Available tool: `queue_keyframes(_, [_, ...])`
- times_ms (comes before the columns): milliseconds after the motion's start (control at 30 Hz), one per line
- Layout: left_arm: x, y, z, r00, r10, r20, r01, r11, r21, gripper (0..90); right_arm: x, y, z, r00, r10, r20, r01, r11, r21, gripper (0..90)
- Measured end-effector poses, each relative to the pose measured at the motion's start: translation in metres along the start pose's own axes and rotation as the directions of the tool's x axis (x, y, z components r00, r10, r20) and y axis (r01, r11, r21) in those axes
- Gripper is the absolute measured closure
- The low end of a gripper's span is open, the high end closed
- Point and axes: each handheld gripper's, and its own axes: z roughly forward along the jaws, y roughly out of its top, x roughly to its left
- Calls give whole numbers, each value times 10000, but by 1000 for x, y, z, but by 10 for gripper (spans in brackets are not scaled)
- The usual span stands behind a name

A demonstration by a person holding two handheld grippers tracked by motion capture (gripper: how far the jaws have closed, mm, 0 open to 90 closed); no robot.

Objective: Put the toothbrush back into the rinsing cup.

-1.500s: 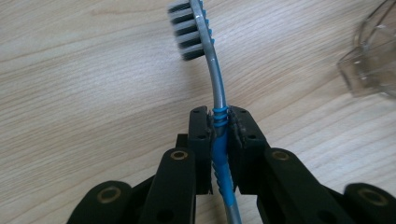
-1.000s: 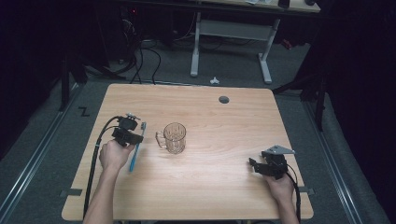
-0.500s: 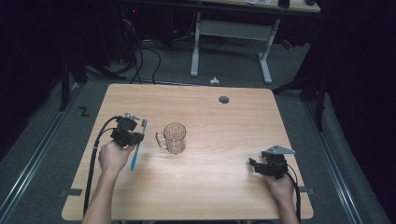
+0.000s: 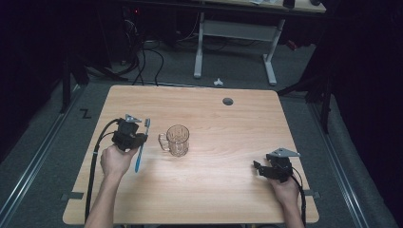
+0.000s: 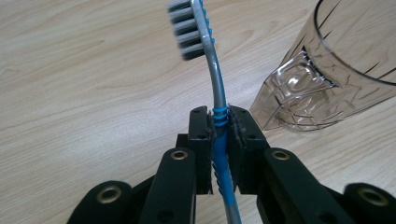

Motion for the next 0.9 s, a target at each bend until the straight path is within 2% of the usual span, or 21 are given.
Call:
queue_keyframes(100, [0,0,-3,10000,8,27,-8,9999,-100,805,0,0,0,10000,-1,-3,1,10000,3,337])
queue_keyframes(300, [-4,-1,-11,10000,-28,23,30,9980,-637,805,0,0,0,10000,-13,1,13,10000,3,337])
queue_keyframes(500, [-6,0,-13,9998,-65,191,81,9964,-841,805,0,0,0,10000,-11,1,11,10000,3,337])
queue_keyframes(900, [-13,4,-26,9997,8,235,32,9858,-1676,806,0,0,0,10000,-18,2,18,10000,2,338])
